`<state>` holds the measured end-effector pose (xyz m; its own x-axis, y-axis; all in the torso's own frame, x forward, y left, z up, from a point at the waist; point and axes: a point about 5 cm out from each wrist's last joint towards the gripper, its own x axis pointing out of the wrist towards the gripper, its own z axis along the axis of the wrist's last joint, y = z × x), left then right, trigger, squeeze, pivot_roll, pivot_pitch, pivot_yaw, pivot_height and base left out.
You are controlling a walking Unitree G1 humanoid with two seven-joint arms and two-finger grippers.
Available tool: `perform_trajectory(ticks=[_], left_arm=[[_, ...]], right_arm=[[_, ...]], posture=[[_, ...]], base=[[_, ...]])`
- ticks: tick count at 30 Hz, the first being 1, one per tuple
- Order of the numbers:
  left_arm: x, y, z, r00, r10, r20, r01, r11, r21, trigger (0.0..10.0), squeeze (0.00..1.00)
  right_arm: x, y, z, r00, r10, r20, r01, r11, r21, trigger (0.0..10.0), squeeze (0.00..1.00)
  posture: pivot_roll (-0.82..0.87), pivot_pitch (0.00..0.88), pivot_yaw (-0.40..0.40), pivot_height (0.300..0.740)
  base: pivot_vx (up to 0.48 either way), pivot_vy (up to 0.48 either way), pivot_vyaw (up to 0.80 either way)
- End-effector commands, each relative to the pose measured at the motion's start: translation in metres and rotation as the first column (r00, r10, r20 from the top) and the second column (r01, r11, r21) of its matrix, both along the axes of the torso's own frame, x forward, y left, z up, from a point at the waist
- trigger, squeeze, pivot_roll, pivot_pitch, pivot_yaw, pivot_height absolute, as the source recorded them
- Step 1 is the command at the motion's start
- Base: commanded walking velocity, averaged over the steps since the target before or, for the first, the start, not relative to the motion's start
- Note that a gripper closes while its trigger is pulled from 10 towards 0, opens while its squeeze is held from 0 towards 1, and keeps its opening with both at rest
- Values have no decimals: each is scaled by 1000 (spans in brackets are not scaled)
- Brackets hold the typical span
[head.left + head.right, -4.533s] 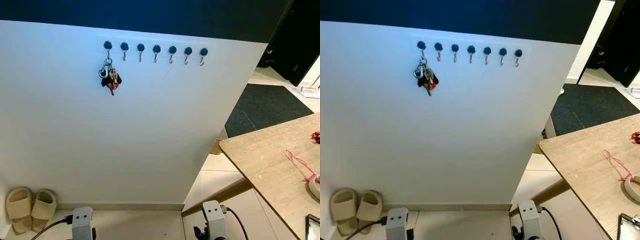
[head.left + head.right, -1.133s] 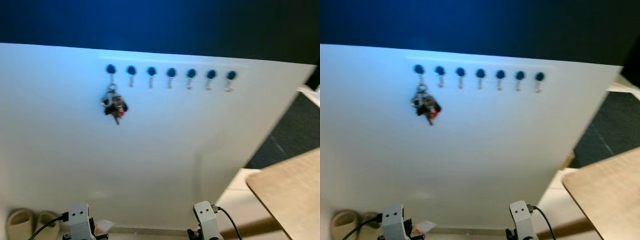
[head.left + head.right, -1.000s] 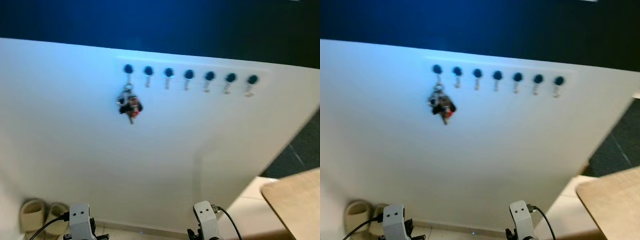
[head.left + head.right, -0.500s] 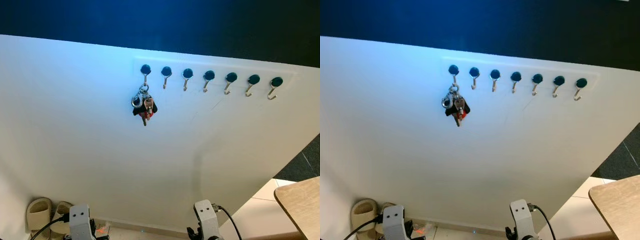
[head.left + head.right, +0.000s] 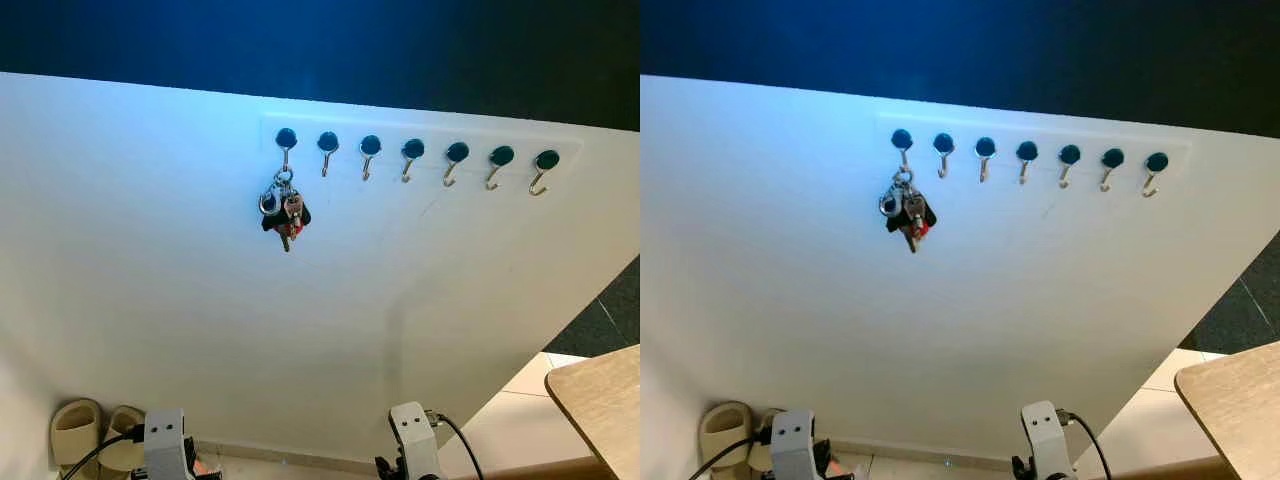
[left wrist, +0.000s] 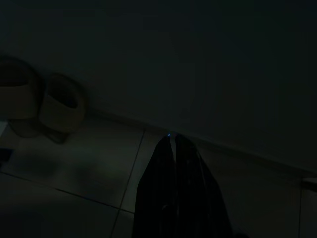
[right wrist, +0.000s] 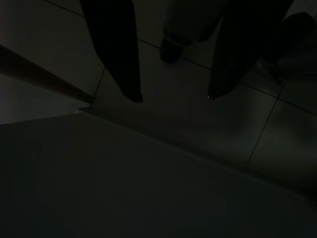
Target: Hang keys on a hook
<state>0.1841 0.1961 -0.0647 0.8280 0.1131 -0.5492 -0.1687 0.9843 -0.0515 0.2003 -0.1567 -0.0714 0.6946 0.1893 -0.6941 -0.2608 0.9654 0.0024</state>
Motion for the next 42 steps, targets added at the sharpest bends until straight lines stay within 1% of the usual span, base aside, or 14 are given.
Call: perform_trajectory(ticks=[1, 4, 9, 21, 23, 25, 26, 29, 31, 34, 42], left_arm=[[-3, -4, -2, 1000, -4, -7, 3, 1000, -9, 10000, 0], [-3, -4, -2, 1000, -6, -8, 6, 1000, -18, 10000, 0], [-4, -4, -3, 1000, -14, -11, 13, 1000, -28, 10000, 0], [-4, -3, -2, 1000, -23, -8, 23, 999, -29, 10000, 0], [-4, -2, -2, 1000, -23, -7, 23, 999, -25, 10000, 0], [-2, -2, 1, 999, -28, 21, 29, 999, -14, 10000, 0], [-2, -2, 1, 999, -28, 21, 29, 999, -14, 10000, 0], [-1, -3, 2, 998, -60, 29, 60, 998, -3, 10000, 0], [-1, -3, 2, 996, -79, 29, 79, 997, 13, 10000, 0], [-2, -4, 2, 996, -90, 28, 90, 996, 12, 10000, 0], [-3, -5, 2, 996, -74, 39, 75, 997, -7, 10000, 0]], right_arm=[[-4, -4, -2, 1000, -18, -9, 18, 1000, -3, 10000, 0], [-4, -3, -2, 1000, -17, -8, 17, 1000, -2, 10000, 0], [-5, -2, -2, 1000, -15, -7, 15, 1000, 1, 10000, 0], [-5, -1, -2, 1000, -18, -6, 18, 1000, 4, 10000, 0], [-5, -1, -3, 1000, -18, -6, 18, 1000, 5, 10000, 0], [-6, -1, -3, 1000, -19, -5, 19, 1000, 6, 10000, 0], [-6, -1, -3, 1000, -19, -5, 19, 1000, 6, 10000, 0], [-6, -1, -3, 1000, -20, -5, 20, 1000, 7, 10000, 0], [-6, 0, -3, 1000, -21, -5, 21, 1000, 8, 10000, 0], [-7, 0, -3, 1000, -23, -5, 23, 1000, 10, 10000, 0], [-8, 0, -4, 1000, -28, -5, 28, 1000, 10, 10000, 0]], posture=[[67, 35, -61, 740], [72, 30, -60, 740], [75, 30, -58, 740], [77, 34, -56, 740], [78, 35, -56, 740], [79, 36, -55, 740], [79, 36, -55, 740], [81, 40, -54, 740], [81, 42, -53, 740], [81, 44, -49, 740], [79, 48, -49, 740]], base=[[0, 0, 0], [0, 0, 0], [0, 270, 0], [0, 389, 0], [0, 0, 0], [0, 0, 0], [0, 0, 0], [0, 0, 0], [0, -480, 0], [0, -480, 0], [0, -459, 0]])
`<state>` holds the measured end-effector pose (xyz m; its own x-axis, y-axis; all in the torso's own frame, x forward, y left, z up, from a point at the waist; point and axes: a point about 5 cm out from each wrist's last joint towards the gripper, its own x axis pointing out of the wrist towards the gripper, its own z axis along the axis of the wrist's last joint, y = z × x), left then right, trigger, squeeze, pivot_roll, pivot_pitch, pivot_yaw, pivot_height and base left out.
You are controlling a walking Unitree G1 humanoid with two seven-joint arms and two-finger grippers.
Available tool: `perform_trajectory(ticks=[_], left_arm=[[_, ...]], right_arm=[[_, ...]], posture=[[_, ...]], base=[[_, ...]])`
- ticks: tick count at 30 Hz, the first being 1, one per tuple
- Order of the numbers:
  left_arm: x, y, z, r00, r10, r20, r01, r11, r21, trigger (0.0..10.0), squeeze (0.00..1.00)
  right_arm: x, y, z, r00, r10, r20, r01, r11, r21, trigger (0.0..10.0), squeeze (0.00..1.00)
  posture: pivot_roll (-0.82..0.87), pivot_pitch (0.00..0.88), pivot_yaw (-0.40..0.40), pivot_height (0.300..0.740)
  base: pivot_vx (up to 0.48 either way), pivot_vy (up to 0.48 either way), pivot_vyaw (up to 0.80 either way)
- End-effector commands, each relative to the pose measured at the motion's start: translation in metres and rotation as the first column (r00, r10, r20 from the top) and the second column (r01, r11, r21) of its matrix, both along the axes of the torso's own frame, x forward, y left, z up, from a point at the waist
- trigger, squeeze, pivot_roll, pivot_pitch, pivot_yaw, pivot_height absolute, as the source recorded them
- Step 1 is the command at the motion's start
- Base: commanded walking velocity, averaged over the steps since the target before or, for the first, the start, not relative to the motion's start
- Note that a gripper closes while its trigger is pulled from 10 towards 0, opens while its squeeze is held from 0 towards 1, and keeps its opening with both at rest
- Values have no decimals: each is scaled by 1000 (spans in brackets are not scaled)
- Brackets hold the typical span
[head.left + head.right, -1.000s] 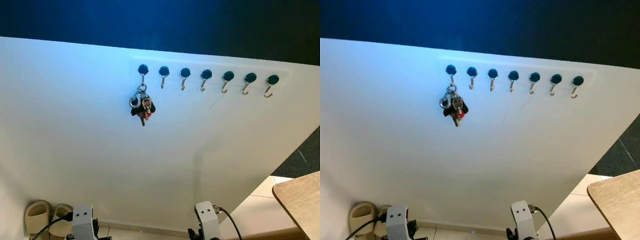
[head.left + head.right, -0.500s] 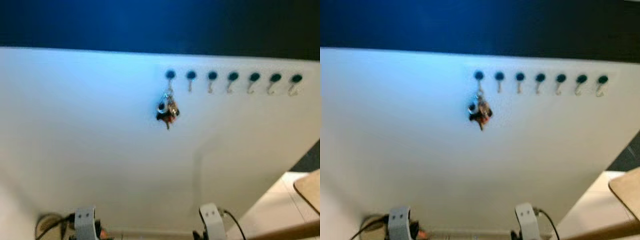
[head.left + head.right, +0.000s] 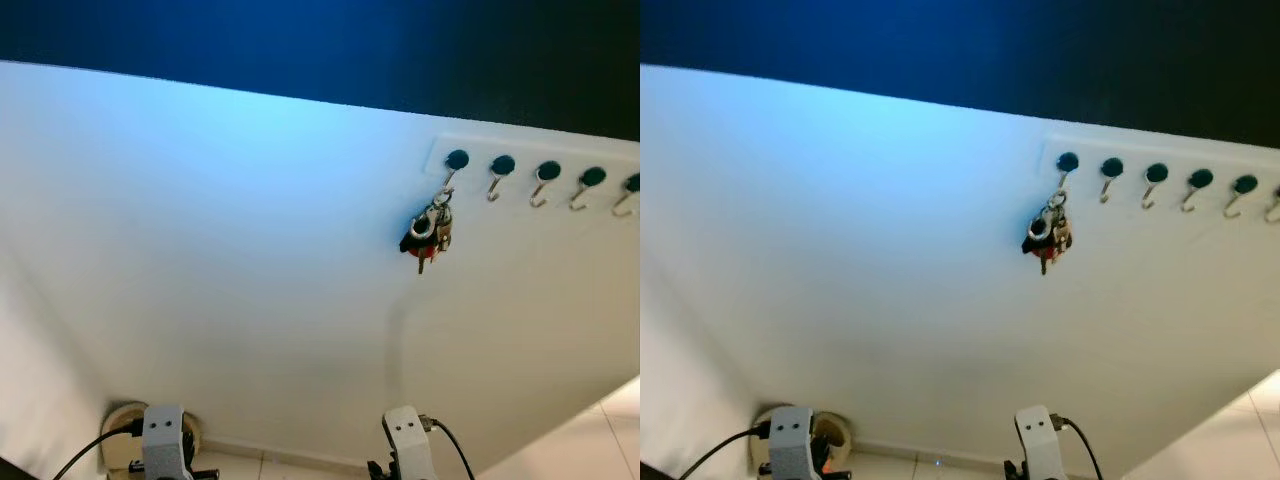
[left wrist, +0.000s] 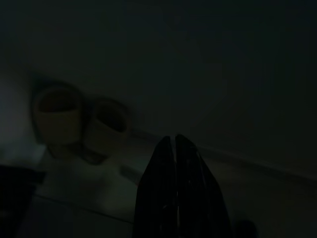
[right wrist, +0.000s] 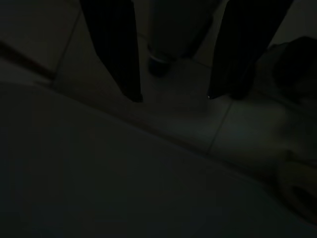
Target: Hang keys on a hook
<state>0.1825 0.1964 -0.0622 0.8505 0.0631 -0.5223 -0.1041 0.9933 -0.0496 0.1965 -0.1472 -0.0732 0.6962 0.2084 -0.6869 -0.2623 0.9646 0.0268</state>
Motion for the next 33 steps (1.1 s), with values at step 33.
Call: perform_trajectory(ticks=[33], left_arm=[[1, -3, 1, 1000, -25, 16, 24, 999, 33, 10000, 0]], right_arm=[[-11, -26, -5, 993, -116, -33, 115, 992, -44, 10000, 0]], posture=[[68, 48, -50, 740]], base=[[0, 0, -235]])
